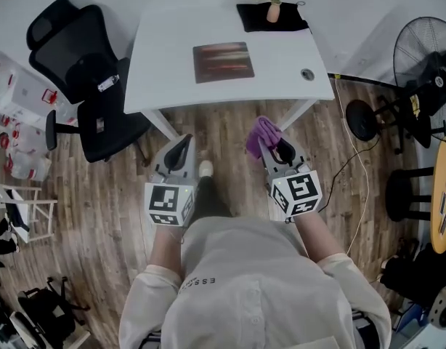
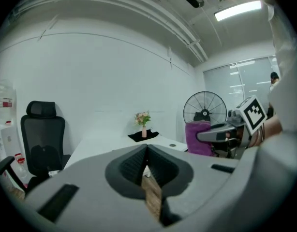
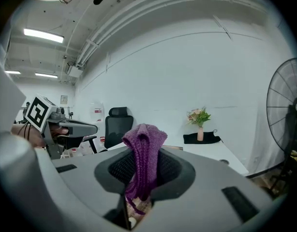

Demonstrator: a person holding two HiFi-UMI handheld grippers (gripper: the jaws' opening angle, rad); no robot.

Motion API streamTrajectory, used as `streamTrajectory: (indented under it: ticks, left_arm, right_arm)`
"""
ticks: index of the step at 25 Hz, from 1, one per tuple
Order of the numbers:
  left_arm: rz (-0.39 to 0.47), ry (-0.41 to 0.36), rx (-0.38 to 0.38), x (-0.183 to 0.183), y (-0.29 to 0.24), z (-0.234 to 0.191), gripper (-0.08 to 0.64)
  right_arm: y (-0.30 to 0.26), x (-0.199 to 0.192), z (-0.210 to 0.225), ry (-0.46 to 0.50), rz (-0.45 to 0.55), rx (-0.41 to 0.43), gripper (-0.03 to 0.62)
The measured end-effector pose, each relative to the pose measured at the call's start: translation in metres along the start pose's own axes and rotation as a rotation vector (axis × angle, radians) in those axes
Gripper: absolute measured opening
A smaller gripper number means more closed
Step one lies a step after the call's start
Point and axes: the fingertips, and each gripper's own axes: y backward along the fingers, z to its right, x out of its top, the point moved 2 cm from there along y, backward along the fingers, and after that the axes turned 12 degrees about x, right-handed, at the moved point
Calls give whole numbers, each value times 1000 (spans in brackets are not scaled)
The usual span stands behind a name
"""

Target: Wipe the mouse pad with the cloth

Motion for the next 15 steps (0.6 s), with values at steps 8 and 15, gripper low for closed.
streamTrajectory:
  ticks: [8, 15]
  left_arm:
    - [1, 41, -76, 15, -114, -88, 0]
    - [23, -24, -135, 39, -192, -145, 0]
  right_arm:
    - [-133, 20, 46, -83, -98, -24, 94]
    - [-228, 49, 79, -73, -115, -38, 94]
